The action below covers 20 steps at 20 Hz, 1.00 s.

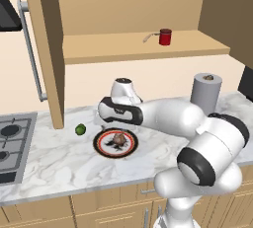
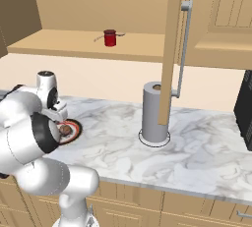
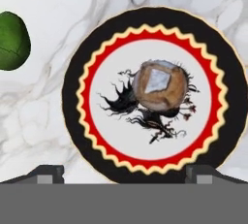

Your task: Pick the avocado and bread from the counter and place them on the plate. Then pick the jam from the cabinet and place it next to the plate. Lastly close the cabinet door.

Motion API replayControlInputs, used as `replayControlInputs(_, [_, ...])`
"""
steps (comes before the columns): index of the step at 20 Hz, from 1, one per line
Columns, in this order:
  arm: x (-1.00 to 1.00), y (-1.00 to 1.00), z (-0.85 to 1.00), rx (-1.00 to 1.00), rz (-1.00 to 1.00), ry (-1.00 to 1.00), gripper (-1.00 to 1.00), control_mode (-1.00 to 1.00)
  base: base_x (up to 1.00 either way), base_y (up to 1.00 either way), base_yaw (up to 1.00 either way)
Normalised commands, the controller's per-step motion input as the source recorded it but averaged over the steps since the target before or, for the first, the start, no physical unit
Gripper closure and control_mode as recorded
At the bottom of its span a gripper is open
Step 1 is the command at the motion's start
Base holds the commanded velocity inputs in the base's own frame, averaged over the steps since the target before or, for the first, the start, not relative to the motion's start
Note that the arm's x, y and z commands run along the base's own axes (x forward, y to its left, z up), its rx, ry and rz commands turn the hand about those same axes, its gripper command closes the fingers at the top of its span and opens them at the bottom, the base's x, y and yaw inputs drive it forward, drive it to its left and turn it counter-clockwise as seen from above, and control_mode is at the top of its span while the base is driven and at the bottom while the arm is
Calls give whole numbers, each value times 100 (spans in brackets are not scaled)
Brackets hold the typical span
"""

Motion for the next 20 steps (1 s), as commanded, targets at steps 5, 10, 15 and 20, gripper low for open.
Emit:
replayControlInputs(5, [0, 28, 3, -9, 0, -1, -100, -100, 0, 0, 0])
replayControlInputs(10, [0, 25, 1, -9, 0, -3, -100, -100, 0, 0, 0])
replayControlInputs(15, [4, 20, 1, -5, 0, -16, -100, -100, 0, 0, 0])
replayControlInputs(20, [11, 15, 3, -1, 0, -27, -100, -100, 0, 0, 0])
